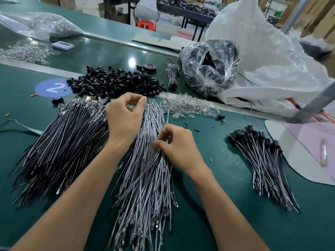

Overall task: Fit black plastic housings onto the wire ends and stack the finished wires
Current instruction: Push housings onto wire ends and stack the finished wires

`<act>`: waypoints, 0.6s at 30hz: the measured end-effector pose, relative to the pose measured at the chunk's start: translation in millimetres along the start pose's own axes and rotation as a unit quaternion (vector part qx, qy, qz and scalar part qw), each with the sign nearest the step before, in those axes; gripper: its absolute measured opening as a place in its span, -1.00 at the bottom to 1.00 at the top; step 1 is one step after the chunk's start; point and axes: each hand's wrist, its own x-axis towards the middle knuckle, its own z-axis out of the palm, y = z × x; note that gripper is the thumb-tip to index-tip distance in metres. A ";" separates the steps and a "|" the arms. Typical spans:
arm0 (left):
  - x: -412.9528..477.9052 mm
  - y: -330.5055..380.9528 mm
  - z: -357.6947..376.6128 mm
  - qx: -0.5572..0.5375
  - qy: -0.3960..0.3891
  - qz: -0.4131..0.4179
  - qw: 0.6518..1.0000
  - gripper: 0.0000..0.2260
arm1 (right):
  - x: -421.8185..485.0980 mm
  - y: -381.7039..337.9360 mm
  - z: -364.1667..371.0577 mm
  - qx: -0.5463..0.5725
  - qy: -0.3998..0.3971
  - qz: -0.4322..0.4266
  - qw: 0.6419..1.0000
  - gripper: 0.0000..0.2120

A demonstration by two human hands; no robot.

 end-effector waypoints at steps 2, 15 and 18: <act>-0.6 -0.2 0.3 -0.001 -0.005 0.000 1.000 -0.95 | -0.4 -1.1 -3.3 0.080 0.028 0.012 0.996 -0.80; 22.6 18.0 -51.0 0.487 -0.120 -0.043 0.864 -0.90 | 7.8 11.6 -43.6 0.640 0.219 0.107 0.729 -0.86; 21.2 20.1 -48.4 0.482 -0.131 -0.064 0.864 -0.91 | 7.8 12.3 -44.0 0.692 0.199 0.093 0.688 -0.74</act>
